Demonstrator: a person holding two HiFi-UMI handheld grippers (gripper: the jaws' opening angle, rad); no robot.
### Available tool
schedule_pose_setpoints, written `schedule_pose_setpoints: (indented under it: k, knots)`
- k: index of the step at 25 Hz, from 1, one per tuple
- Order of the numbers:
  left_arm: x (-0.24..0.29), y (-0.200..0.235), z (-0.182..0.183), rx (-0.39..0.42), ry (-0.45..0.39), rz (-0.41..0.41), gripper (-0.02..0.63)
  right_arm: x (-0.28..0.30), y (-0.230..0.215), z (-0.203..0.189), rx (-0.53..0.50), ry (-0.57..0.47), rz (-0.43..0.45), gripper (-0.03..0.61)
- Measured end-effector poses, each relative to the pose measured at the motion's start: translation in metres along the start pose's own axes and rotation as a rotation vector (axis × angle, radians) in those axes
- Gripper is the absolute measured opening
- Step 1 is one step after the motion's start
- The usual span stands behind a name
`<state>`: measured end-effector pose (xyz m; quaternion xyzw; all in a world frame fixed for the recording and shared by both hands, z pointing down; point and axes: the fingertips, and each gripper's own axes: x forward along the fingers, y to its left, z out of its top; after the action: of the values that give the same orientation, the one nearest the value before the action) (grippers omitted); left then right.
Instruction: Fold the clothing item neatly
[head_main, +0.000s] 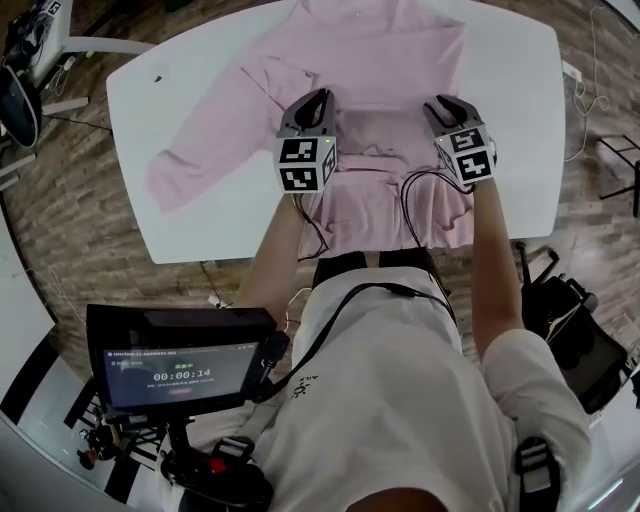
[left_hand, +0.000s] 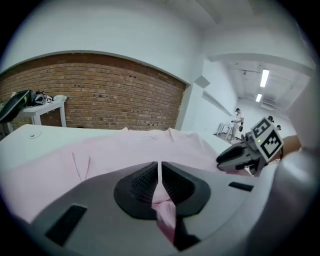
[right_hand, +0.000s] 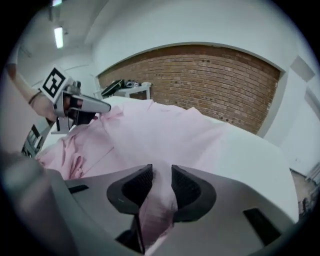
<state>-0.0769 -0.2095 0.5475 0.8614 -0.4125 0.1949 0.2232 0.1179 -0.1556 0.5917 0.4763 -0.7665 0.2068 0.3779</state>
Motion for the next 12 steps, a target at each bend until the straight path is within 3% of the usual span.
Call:
schedule_pose_setpoints:
  k: [6, 12]
  knots:
    - [-0.007, 0.021, -0.007, -0.058, 0.056, 0.110, 0.003, -0.020, -0.029, -0.009, 0.058, -0.016, -0.050, 0.118]
    - [-0.015, -0.007, -0.032, -0.096, 0.043, 0.099, 0.003, -0.035, -0.061, -0.036, 0.092, -0.012, -0.119, 0.112]
